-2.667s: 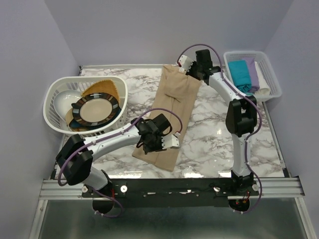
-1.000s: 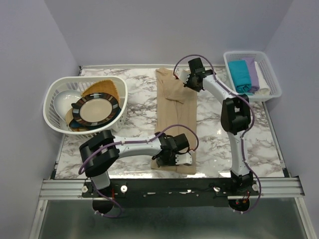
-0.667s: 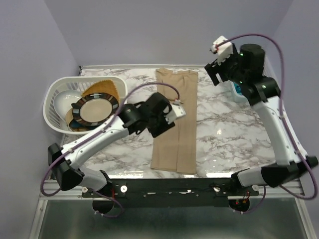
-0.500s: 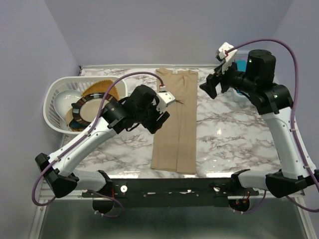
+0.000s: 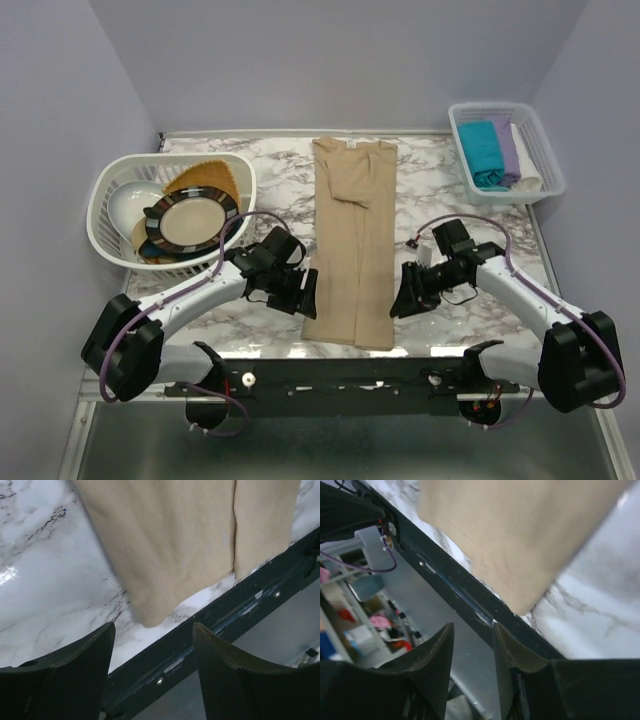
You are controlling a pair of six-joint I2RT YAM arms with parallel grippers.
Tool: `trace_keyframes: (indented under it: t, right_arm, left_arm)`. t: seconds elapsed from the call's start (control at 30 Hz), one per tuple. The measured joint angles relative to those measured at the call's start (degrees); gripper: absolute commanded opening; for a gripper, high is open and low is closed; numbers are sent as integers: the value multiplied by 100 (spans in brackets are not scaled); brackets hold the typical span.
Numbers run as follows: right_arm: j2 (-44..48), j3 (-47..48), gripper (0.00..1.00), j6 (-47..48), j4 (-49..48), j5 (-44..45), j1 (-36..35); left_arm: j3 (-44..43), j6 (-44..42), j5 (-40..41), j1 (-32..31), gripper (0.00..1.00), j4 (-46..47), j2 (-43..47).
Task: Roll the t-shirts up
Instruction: Roll the T-shirt to the center of the board.
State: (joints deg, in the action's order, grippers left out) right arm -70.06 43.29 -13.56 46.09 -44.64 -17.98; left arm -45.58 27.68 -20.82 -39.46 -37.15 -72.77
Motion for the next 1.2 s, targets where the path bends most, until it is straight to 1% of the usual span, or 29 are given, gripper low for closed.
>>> trace_keyframes:
  t: [0.03, 0.07, 0.1, 0.17, 0.2, 0.3, 0.47, 0.6, 0.73, 0.77, 0.9, 0.97, 1.0, 1.03, 1.2]
  right_arm:
    - [83, -297, 48, -164, -33, -4, 0]
    - [107, -555, 56, -306, -66, 4, 0]
    - [107, -713, 58, -413, -94, 7, 2]
    - [9, -968, 57, -719, -188, -2, 7]
    - [-70, -1034, 58, -883, -249, -2, 7]
    - [-326, -1078, 58, -1200, -398, 11, 7]
    - [-629, -1303, 56, -1563, -586, 50, -13]
    - [-802, -1434, 52, -1777, -616, 310, -122]
    - [-962, -1515, 52, -2000, -789, 531, -271]
    - [-962, -1517, 52, -2068, -872, 592, -339]
    - [-1012, -1517, 51, -2347, -1156, 684, -538]
    - [-1038, -1513, 49, -2428, -1270, 691, -579]
    - [-1062, -1499, 46, -2472, -1327, 695, -608]
    - [-1086, -1488, 45, -2503, -1364, 704, -638]
    - [-1163, -1429, 44, -2583, -1410, 813, -752]
  left_arm:
    - [181, 168, -76, -2, 71, 162, -22]
    - [374, 313, -136, -2, 69, 396, -33]
    - [557, 466, -195, -2, 68, 603, -33]
    - [866, 669, -260, -2, 66, 922, -35]
    - [1001, 778, -267, -2, 63, 1056, -35]
    - [1360, 1032, -297, -2, 59, 1381, -35]
    - [1617, 1377, -468, 2, 58, 1777, -20]
    - [1755, 1582, -584, 2, 55, 2041, -4]
    - [1884, 1766, -673, 2, 52, 2256, 2]
    - [1904, 1794, -684, 2, 52, 2284, 2]
    - [1943, 1875, -678, 2, 44, 2315, -7]
    - [1956, 1893, -669, 2, 44, 2304, -13]
    - [1956, 1899, -629, 2, 43, 2277, -13]
    - [1956, 1908, -621, 2, 43, 2264, -13]
    - [1956, 1932, -570, 2, 39, 2249, -9]
